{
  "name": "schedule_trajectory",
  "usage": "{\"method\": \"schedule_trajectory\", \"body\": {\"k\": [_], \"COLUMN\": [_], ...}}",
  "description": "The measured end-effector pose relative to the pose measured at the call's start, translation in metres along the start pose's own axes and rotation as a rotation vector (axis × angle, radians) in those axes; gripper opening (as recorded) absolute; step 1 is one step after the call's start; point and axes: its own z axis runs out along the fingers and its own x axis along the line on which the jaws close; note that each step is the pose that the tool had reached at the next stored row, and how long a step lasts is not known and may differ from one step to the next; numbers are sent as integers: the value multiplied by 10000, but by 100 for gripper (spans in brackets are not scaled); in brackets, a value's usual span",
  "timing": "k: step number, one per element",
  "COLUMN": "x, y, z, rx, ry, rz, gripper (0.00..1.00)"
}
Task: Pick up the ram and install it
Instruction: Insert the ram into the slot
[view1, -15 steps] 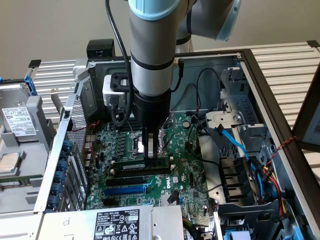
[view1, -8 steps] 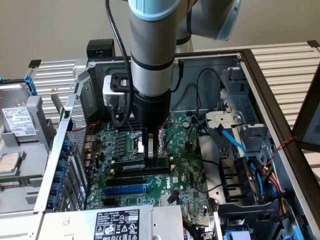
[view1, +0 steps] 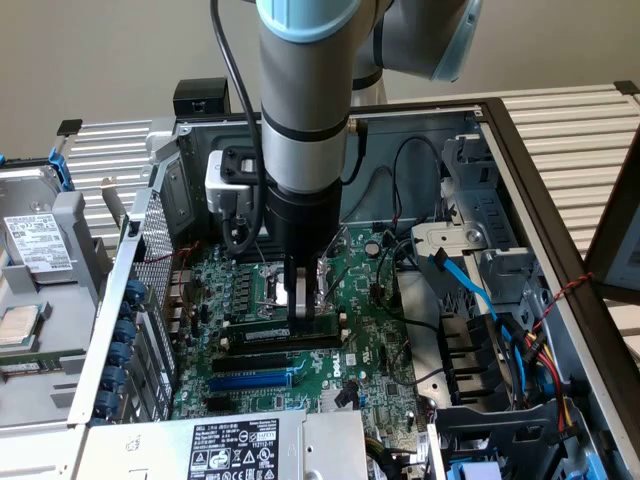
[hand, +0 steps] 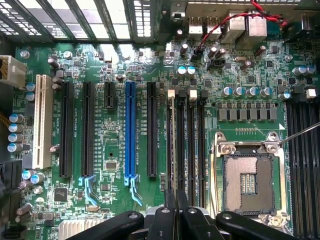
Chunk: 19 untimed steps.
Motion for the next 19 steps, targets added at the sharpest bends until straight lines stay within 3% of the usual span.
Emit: {"method": "schedule_trajectory", "body": {"k": [19], "x": [3], "y": [1], "z": [0], "rx": [3], "ry": [-7], "rz": [83], "gripper": [12]}}
